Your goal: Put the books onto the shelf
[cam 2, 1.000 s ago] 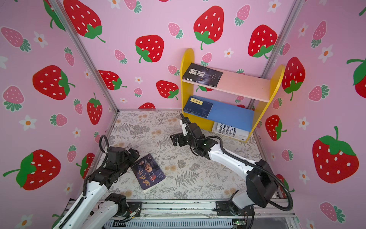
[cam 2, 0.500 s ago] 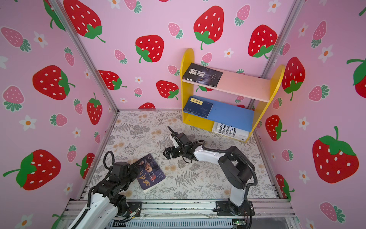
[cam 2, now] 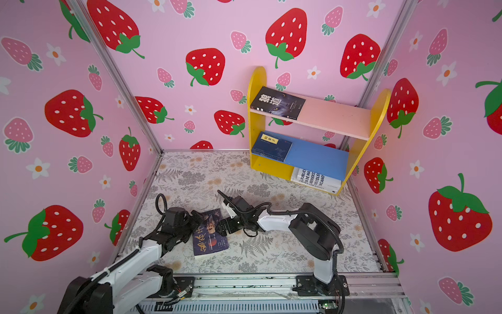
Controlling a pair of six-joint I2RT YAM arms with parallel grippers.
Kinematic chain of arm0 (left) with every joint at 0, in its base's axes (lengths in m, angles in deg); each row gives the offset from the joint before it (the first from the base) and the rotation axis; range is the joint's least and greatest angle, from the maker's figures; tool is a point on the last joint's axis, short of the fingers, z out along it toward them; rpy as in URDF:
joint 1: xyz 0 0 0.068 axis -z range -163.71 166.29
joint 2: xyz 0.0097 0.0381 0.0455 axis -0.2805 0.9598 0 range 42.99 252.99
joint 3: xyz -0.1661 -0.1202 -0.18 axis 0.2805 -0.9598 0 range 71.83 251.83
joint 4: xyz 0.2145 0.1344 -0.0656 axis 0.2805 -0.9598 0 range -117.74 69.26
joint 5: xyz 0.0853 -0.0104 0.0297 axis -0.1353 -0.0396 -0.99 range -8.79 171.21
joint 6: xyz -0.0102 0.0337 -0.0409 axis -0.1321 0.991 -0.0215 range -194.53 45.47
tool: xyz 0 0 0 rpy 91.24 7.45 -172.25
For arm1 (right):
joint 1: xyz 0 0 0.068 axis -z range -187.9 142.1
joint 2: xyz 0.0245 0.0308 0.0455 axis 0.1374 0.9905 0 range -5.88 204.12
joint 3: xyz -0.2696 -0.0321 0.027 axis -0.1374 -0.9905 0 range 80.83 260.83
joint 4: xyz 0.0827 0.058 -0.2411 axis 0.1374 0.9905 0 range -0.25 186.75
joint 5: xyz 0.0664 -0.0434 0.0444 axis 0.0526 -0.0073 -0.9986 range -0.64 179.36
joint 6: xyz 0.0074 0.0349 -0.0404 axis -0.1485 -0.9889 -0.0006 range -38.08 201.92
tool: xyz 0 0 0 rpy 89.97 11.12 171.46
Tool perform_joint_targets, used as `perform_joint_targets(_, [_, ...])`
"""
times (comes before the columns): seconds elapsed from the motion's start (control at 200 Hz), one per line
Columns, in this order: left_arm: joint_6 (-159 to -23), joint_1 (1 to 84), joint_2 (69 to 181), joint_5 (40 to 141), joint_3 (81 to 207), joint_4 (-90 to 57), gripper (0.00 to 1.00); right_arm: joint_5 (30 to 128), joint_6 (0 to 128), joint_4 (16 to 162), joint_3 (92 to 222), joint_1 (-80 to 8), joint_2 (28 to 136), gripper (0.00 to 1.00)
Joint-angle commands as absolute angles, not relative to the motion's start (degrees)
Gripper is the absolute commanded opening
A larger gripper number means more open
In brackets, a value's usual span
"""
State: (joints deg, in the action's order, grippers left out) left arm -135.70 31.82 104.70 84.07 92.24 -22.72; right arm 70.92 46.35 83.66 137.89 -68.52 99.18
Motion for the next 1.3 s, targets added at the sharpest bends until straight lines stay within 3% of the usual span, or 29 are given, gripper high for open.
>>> perform_joint_targets(0.0, [-134.6, 38.0, 114.7, 86.2, 99.6, -16.2, 0.99, 71.6, 44.2, 82.5, 133.4, -68.7, 95.3, 1.00])
perform_joint_targets(0.205, [-135.2, 46.0, 136.9, 94.8, 116.9, -5.2, 0.97, 74.2, 42.3, 82.3, 127.5, -68.5, 89.4, 1.00])
perform_joint_targets(0.39, [-131.9, 46.4, 140.5, 93.3, 125.4, -6.9, 0.96, 80.7, 43.1, 85.5, 123.7, -67.9, 80.9, 1.00])
perform_joint_targets(0.7, [-126.8, 44.6, 127.1, 80.0, 121.4, -22.3, 1.00, 90.6, 51.4, 89.9, 125.0, -59.3, 75.4, 1.00])
perform_joint_targets(0.89, [-130.5, 44.4, 116.4, 77.9, 111.8, -28.8, 1.00, 87.3, 55.5, 89.2, 130.3, -52.8, 81.3, 1.00])
perform_joint_targets(1.171, [-136.0, 46.2, 98.3, 74.1, 100.2, -38.4, 0.99, 80.9, 55.7, 86.9, 135.8, -52.0, 92.1, 1.00])
perform_joint_targets(1.296, [-137.8, 46.4, 95.3, 75.2, 97.2, -39.3, 0.99, 76.6, 53.2, 84.5, 135.3, -52.1, 95.2, 1.00])
